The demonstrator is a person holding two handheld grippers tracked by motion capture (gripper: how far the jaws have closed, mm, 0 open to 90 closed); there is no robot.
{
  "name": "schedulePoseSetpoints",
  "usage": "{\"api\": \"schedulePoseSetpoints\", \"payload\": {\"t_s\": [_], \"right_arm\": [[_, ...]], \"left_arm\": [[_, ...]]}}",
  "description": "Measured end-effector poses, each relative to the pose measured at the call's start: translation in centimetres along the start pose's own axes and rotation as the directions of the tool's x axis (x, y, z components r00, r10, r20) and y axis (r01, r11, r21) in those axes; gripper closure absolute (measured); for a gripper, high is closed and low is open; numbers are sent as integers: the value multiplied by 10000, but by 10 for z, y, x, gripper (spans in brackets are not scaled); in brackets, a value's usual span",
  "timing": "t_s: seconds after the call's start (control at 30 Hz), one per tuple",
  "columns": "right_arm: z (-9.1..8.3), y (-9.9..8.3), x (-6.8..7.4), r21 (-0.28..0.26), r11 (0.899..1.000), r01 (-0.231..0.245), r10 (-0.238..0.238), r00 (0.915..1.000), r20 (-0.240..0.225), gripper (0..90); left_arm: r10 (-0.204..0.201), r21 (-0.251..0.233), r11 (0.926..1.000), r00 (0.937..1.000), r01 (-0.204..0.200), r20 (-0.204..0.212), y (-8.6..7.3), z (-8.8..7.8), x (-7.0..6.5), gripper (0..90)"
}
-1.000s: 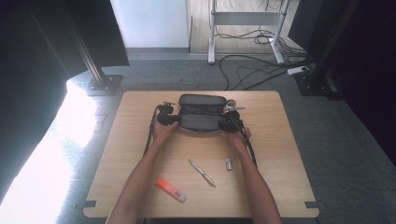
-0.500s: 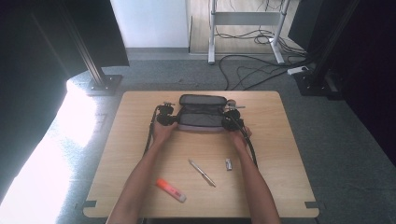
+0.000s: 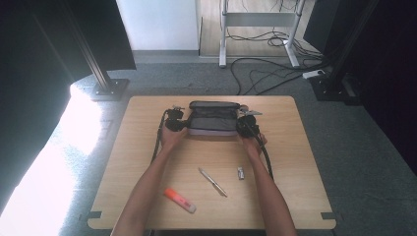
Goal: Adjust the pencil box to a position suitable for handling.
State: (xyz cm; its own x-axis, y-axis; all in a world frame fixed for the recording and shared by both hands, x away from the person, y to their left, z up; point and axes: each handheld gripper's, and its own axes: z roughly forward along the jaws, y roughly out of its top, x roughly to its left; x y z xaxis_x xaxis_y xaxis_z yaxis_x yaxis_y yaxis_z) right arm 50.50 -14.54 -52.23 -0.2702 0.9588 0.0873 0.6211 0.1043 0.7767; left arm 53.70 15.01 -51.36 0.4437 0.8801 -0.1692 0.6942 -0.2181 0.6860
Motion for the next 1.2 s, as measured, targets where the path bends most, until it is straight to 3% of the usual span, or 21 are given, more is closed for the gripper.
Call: {"api": "schedulePoseSetpoints", "payload": {"t_s": [0.47, 0.53, 0.57, 0.67, 1.2], "right_arm": [[-40, 15, 3, -1057, 9942, 200, -222, 9996, -195, 864], [-44, 16, 3, -1120, 9936, 123, -153, 9996, -256, 864], [-46, 16, 3, -1193, 9927, 160, -195, 9994, -284, 864], [-47, 15, 4, -1213, 9924, 192, -227, 9994, -274, 865], [-56, 9, 9, -1517, 9881, 245, -317, 9985, -454, 865]], "left_arm": [[441, -963, 9944, 9989, -426, 138, 13, -38, -15, 874], [545, -1040, 9931, 9985, -535, 64, 14, -42, -17, 874], [788, -1055, 9912, 9968, -796, -117, 14, -45, -20, 875], [867, -1078, 9903, 9961, -878, -154, 14, -48, -21, 876], [732, -1367, 9883, 9968, -683, 309, 10, -65, -19, 876]]}}
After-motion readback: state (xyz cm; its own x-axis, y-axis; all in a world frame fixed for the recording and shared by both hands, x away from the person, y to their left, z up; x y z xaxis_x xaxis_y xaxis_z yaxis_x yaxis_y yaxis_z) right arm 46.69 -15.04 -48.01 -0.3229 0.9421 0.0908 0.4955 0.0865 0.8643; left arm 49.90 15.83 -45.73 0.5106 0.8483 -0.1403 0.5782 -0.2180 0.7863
